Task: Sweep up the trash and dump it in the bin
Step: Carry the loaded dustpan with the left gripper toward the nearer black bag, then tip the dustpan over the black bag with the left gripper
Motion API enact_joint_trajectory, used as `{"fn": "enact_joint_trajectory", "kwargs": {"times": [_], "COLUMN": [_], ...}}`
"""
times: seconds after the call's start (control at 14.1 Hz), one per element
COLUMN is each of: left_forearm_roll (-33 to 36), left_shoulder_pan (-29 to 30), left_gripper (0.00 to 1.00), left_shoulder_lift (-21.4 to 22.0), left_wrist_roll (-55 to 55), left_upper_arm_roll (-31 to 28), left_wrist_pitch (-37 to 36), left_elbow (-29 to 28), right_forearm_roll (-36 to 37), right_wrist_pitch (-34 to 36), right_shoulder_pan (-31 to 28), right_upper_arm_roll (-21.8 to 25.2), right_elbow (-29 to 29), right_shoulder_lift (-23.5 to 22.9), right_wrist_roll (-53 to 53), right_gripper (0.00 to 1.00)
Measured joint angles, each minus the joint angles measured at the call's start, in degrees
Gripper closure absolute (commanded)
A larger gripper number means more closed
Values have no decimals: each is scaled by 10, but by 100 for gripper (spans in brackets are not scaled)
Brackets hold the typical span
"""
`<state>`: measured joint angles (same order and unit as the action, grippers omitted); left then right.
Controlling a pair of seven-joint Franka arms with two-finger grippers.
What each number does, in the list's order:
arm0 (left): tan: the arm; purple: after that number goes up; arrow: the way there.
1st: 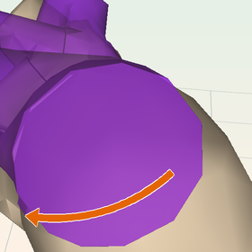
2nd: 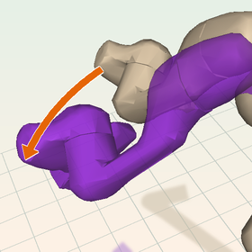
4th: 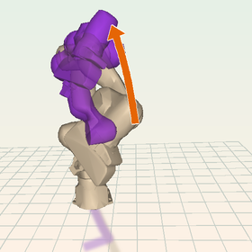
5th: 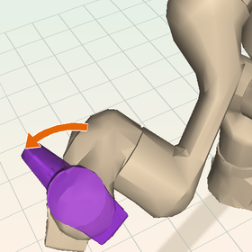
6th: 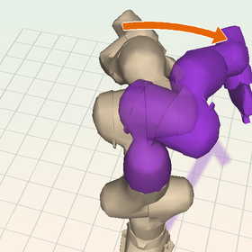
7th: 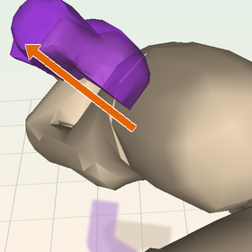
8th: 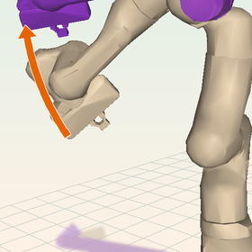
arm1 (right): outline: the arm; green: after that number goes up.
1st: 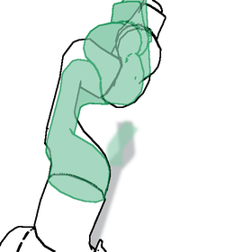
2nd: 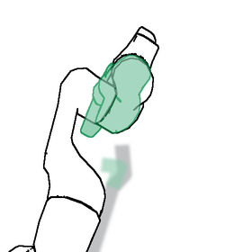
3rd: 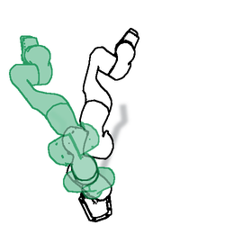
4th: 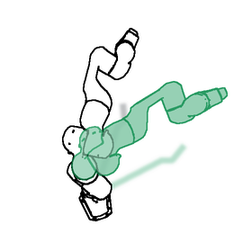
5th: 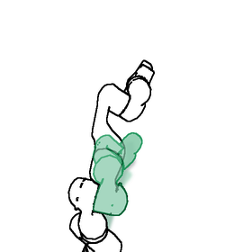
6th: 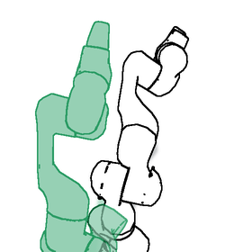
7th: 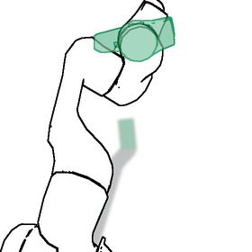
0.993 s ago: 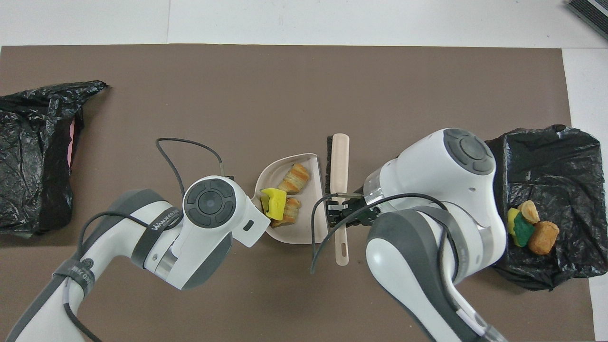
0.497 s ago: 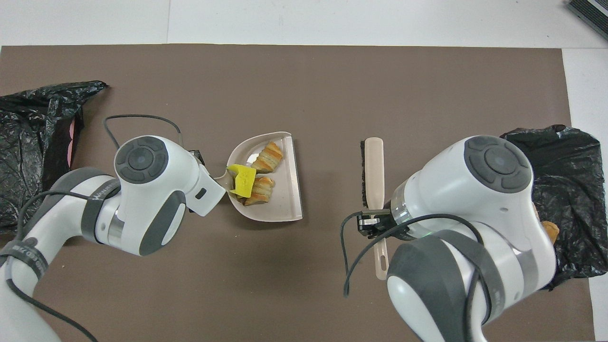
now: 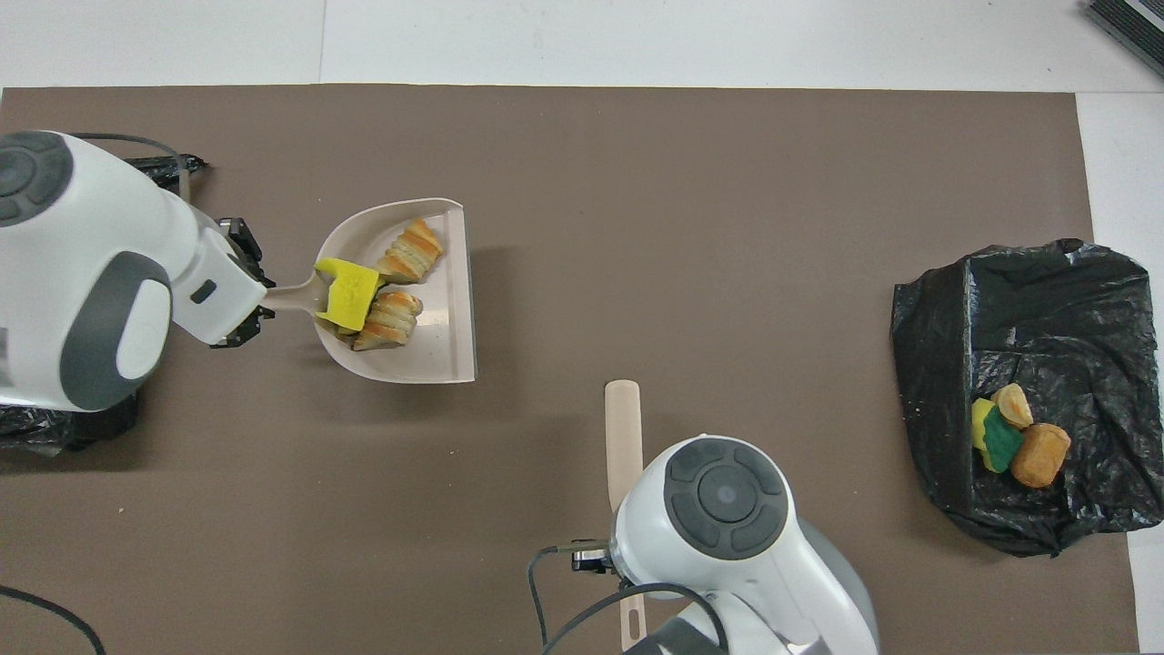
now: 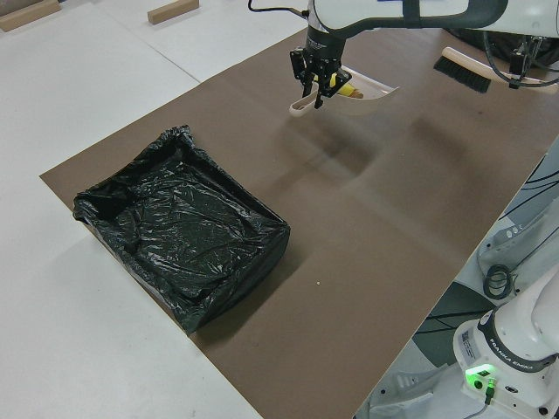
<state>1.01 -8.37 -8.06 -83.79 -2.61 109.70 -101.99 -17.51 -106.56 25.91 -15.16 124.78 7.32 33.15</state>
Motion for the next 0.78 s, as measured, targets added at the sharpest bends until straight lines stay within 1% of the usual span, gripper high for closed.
{"fn": "enact_joint_trajectory", "kwargs": {"times": [0.21, 0.35, 0.57, 0.78], "left_forearm_roll": [-2, -2, -2, -3], "left_shoulder_pan": [59, 105, 181, 265], "left_gripper": [100, 100, 100, 100], "left_shoulder_lift": [-9, -20, -39, -58], "left_wrist_roll": [-75, -133, -229, -314], "left_upper_arm_roll": [0, -1, -3, -4], "left_wrist_pitch": [-41, -51, -53, -66], "left_elbow": [50, 72, 97, 141], "right_forearm_roll": [-3, -3, -5, -5], "right_wrist_pitch": [-62, -91, -102, -120], "right_shoulder_pan": [27, 38, 39, 53], "right_upper_arm_roll": [0, 0, 1, 1], "right_elbow": [47, 72, 91, 98], "right_shoulder_lift": [-2, -5, -6, -19], "right_wrist_roll": [0, 0, 2, 16], "right_gripper": [100, 100, 100, 100]}}
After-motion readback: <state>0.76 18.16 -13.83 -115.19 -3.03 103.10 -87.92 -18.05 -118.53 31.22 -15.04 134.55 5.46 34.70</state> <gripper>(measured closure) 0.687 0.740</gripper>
